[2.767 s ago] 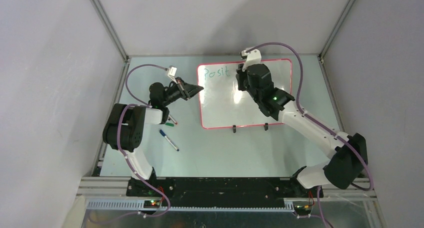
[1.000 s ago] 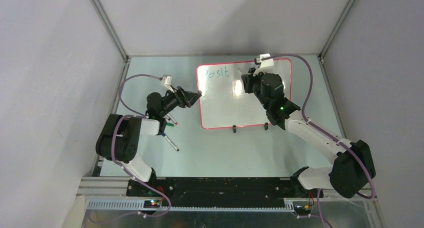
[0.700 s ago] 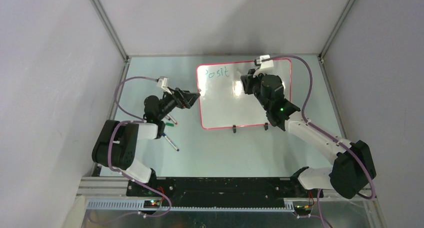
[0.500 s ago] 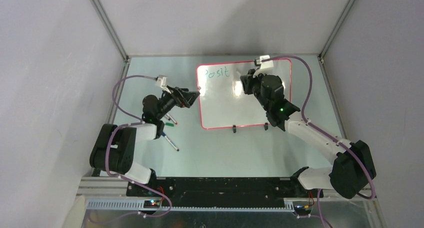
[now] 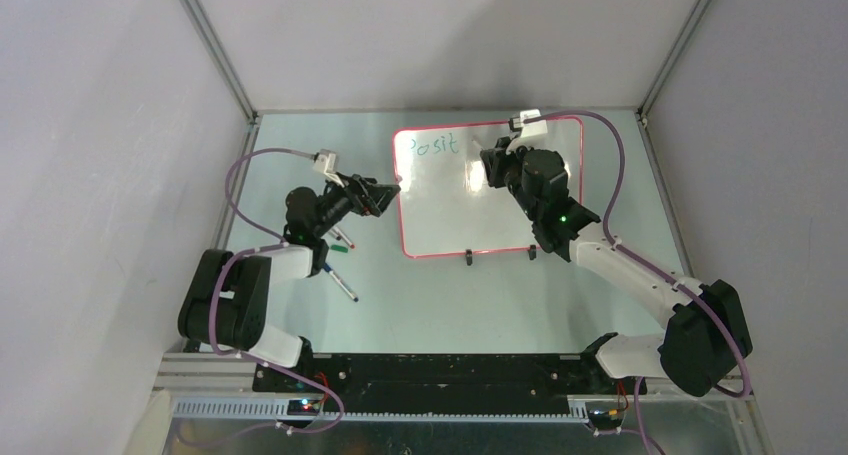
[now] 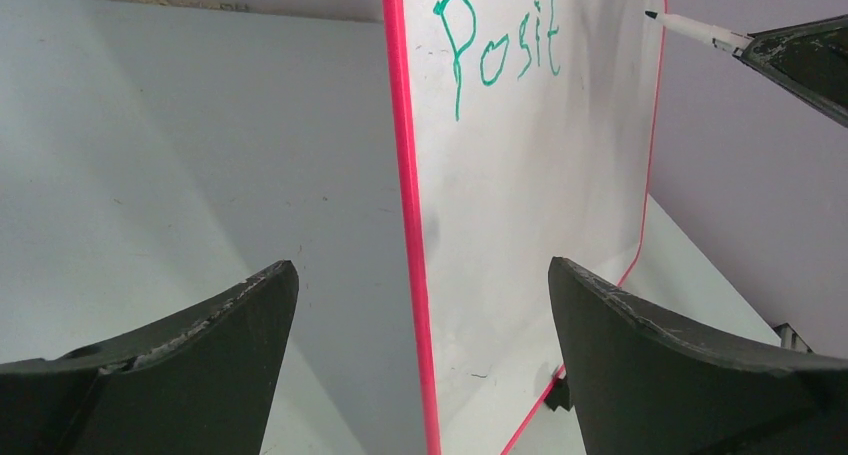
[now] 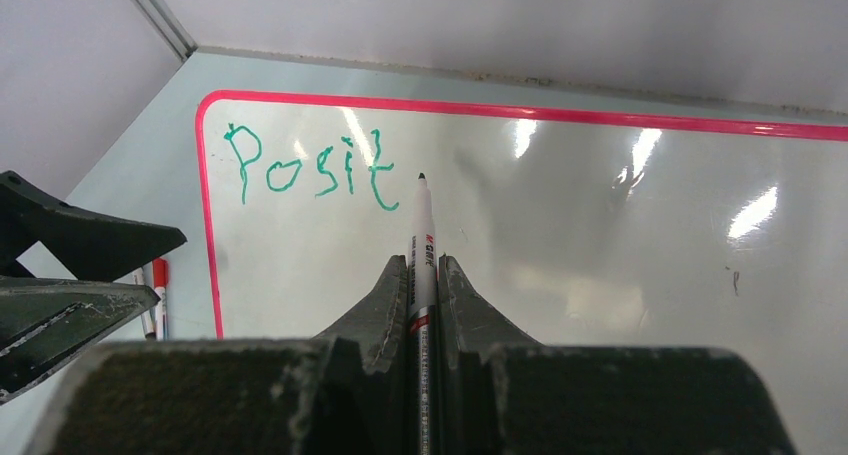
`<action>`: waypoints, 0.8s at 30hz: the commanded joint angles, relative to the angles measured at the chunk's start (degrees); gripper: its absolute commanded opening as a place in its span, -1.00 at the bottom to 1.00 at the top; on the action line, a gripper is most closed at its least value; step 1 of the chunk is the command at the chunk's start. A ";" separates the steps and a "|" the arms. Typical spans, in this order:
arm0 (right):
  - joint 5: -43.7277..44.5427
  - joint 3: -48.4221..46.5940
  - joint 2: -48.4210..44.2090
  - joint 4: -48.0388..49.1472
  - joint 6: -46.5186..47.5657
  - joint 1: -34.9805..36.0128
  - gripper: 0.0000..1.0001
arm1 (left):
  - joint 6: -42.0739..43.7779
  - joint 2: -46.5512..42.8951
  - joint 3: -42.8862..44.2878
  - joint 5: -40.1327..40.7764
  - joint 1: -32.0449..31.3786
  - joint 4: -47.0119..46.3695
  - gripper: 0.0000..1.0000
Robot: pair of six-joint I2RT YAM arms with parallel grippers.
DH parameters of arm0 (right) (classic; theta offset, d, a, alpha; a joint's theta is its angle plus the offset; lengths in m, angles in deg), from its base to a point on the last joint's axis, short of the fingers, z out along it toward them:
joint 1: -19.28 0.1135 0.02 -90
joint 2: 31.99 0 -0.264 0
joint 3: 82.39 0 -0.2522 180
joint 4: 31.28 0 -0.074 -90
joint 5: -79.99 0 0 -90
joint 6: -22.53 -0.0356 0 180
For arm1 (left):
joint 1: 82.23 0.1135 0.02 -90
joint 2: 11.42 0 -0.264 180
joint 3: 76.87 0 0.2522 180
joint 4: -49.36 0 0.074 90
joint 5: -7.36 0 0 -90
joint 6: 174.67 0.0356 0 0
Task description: Write a sentence on the whiteboard
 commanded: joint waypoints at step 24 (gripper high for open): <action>-1.70 1.81 -2.91 3.96 -0.31 -1.71 -1.00 | 1.33 3.31 5.89 -3.55 0.46 2.15 0.99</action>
